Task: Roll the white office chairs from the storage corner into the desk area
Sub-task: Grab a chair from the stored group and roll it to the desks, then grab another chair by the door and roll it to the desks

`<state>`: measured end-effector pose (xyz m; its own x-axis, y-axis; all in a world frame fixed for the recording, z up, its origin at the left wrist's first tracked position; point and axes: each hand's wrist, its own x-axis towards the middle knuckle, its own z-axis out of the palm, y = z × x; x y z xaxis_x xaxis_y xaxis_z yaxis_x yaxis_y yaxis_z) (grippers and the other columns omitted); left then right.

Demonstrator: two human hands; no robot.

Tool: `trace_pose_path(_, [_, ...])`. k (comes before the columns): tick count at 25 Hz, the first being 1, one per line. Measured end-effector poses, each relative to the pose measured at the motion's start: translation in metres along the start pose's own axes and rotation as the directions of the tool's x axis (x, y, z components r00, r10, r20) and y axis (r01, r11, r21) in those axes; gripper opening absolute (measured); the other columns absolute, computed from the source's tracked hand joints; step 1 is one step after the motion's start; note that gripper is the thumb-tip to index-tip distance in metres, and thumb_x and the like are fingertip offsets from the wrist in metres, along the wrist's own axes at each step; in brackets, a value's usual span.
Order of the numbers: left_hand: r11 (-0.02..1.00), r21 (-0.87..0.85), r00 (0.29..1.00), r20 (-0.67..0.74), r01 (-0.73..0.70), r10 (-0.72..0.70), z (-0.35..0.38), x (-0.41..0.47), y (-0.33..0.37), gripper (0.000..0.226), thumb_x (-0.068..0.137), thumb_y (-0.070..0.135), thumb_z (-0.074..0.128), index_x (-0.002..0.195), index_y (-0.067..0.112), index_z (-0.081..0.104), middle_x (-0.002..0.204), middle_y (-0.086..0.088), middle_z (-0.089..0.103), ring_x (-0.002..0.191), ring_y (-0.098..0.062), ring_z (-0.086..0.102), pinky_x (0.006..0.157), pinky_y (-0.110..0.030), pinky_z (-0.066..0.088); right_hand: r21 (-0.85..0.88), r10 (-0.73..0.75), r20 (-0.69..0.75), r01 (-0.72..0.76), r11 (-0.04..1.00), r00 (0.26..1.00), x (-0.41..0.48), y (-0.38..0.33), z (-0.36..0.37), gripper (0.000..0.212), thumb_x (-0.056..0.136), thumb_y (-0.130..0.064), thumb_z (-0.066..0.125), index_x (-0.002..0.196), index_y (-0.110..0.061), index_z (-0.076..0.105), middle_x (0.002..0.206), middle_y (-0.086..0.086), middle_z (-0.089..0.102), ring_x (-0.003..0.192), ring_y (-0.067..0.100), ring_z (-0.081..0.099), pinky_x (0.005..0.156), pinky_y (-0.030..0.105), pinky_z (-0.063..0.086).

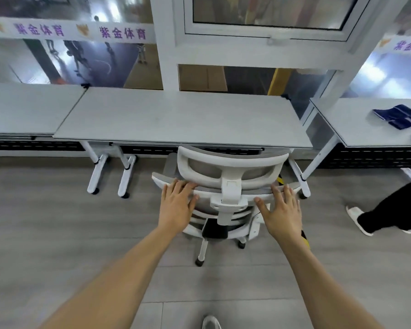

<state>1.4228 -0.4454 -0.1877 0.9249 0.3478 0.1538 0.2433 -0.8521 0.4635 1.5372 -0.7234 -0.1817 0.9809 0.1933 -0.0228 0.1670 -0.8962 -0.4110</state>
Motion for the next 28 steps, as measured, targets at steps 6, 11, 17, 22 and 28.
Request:
trace_pose_path(6, [1.000, -0.003, 0.994, 0.101, 0.029, -0.028, -0.032, -0.038, 0.015, 0.050, 0.100, 0.032, 0.049, 0.148, 0.027, 0.037, 0.158, 0.000, 0.033, 0.147, -0.027, 0.024, 0.117, -0.046, 0.030, 0.141, -0.094, -0.225, 0.128, 0.982, 0.970, -0.021, -0.023, -0.003, 0.046, 0.097, -0.034, 0.058, 0.138, -0.015, 0.051, 0.143, 0.013, 0.052, 0.133, 0.035, 0.046, 0.110, 0.051, 0.038])
trace_pose_path(11, [0.994, 0.034, 0.987, -0.128, 0.102, -0.097, -0.089, -0.128, -0.005, 0.034, 0.097, 0.033, 0.051, 0.131, 0.027, 0.053, 0.133, 0.004, 0.054, 0.121, -0.026, 0.047, 0.097, -0.042, 0.044, 0.187, -0.409, -0.215, 0.448, 0.874, 0.887, -0.095, -0.116, 0.004, 0.031, 0.092, -0.022, 0.063, 0.123, -0.017, 0.059, 0.121, 0.004, 0.059, 0.112, 0.026, 0.052, 0.095, 0.039, 0.040])
trace_pose_path(17, [0.949, 0.008, 0.888, -0.357, 0.314, -0.290, -0.197, -0.308, -0.079, 0.033, 0.093, 0.038, 0.044, 0.118, 0.025, 0.061, 0.118, 0.006, 0.061, 0.108, -0.024, 0.054, 0.090, -0.039, 0.044, 0.319, -0.721, -0.108, 0.711, 0.626, 0.684, -0.245, -0.265, 0.042, 0.033, 0.095, -0.028, 0.056, 0.127, -0.021, 0.060, 0.123, -0.002, 0.063, 0.114, 0.020, 0.055, 0.099, 0.036, 0.039])
trace_pose_path(22, [0.849, -0.018, 0.715, -0.530, 0.528, -0.455, -0.296, -0.512, -0.151, 0.036, 0.093, 0.041, 0.041, 0.116, 0.026, 0.063, 0.115, 0.006, 0.064, 0.108, -0.020, 0.054, 0.090, -0.038, 0.044, 0.482, -0.894, -0.103, 0.808, 0.339, 0.436, -0.449, -0.394, 0.088, 0.031, 0.094, -0.019, 0.061, 0.125, -0.021, 0.063, 0.121, -0.004, 0.064, 0.113, 0.015, 0.056, 0.098, 0.028, 0.038])
trace_pose_path(28, [0.620, -0.089, 0.424, -0.653, 0.779, -0.627, -0.385, -0.734, -0.213, 0.039, 0.093, 0.044, 0.037, 0.118, 0.028, 0.062, 0.118, 0.009, 0.063, 0.110, -0.019, 0.050, 0.094, -0.034, 0.038, 0.620, -0.988, -0.048, 0.780, 0.084, 0.144, -0.672, -0.518, 0.138, 0.034, 0.091, -0.016, 0.063, 0.124, -0.020, 0.064, 0.122, -0.002, 0.065, 0.113, 0.018, 0.058, 0.100, 0.030, 0.040])
